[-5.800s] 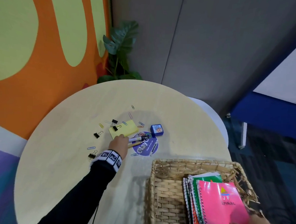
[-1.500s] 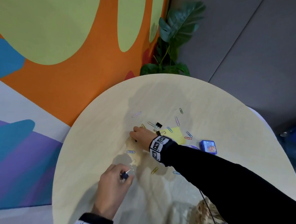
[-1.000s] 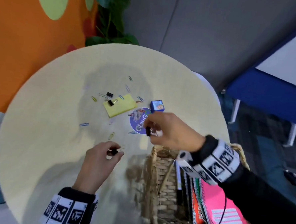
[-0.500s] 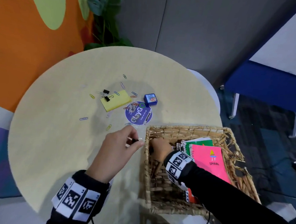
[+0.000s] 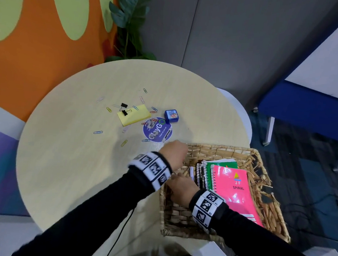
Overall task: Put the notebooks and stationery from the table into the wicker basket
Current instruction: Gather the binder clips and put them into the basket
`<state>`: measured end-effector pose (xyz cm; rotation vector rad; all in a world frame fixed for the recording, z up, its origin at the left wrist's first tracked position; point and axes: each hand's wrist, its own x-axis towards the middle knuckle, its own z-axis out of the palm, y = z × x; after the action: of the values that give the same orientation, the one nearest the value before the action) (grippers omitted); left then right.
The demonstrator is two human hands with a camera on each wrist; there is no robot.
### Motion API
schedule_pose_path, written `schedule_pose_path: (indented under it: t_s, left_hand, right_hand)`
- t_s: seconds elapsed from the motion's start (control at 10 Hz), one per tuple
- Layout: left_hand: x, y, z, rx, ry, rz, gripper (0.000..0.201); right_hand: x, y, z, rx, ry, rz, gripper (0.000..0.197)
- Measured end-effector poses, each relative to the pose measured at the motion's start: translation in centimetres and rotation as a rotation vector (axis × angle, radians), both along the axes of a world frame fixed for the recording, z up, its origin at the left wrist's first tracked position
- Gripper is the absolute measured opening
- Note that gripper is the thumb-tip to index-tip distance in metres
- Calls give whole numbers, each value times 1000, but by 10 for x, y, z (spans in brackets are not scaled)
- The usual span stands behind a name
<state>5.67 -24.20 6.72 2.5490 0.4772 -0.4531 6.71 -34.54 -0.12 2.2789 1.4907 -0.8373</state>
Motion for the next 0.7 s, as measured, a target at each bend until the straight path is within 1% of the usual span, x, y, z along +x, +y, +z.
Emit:
schedule_pose_path:
  t_s: [0.1, 0.2, 0.3, 0.4, 0.5, 0.6, 0.7]
  left_hand:
    - [17, -9, -13, 78, 121, -57, 24]
    - [19, -39, -31, 332, 339, 5, 36]
    - [19, -46, -45, 401, 653, 109, 40]
    - [32, -59, -57, 266, 722, 179, 42]
    - [23, -54, -33, 281, 713, 207, 40]
    - [22, -28, -31, 71, 310, 135, 30]
    - [26, 8, -14, -40, 216, 10, 34]
  right_hand:
    - [-2, -1, 6, -2, -52, 3, 48]
    - [-5, -8, 8, -68, -106, 31, 45]
    - [-3, -10, 7, -81, -85, 32, 46]
    - [-1, -11, 8, -64, -20, 4, 45]
    - [0, -10, 13, -65, -21, 7, 41]
    - [15, -7, 32, -53, 47, -21, 36]
    - [38, -1, 54, 8, 96, -52, 36]
